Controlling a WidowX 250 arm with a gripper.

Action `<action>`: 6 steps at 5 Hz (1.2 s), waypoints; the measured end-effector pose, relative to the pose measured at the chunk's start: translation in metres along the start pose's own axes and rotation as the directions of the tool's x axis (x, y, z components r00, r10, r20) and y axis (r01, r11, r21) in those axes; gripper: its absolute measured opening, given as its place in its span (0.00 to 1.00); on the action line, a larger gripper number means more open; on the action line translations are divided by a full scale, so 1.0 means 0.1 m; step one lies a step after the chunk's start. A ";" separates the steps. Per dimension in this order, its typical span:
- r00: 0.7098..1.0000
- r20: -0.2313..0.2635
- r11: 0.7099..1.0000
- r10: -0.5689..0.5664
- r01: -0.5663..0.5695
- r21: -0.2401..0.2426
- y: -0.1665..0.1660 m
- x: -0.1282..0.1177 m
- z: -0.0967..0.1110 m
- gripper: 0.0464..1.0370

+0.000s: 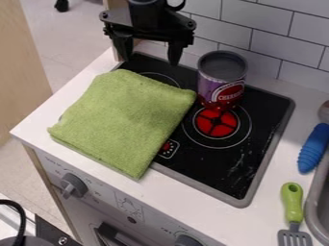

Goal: Move the can in the lower side of the right burner

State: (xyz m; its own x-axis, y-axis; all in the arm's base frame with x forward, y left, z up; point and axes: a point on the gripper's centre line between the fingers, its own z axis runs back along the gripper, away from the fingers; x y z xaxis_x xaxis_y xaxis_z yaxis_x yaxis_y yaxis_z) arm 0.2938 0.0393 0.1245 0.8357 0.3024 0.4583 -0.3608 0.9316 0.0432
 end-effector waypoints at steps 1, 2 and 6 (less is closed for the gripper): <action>0.994 0.095 0.996 -0.055 0.062 -0.069 -0.14 0.11 0.01 0.96; 0.984 0.160 0.992 -0.079 0.093 -0.086 -0.27 0.21 -0.04 0.96; 0.955 0.256 0.973 -0.149 0.188 -0.134 -0.77 0.46 -0.24 0.96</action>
State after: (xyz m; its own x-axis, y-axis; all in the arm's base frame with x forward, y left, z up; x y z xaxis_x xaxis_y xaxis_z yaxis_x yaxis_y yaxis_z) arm 0.3704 -0.0140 0.1208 0.7463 0.0981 0.6584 -0.1385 0.9903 0.0095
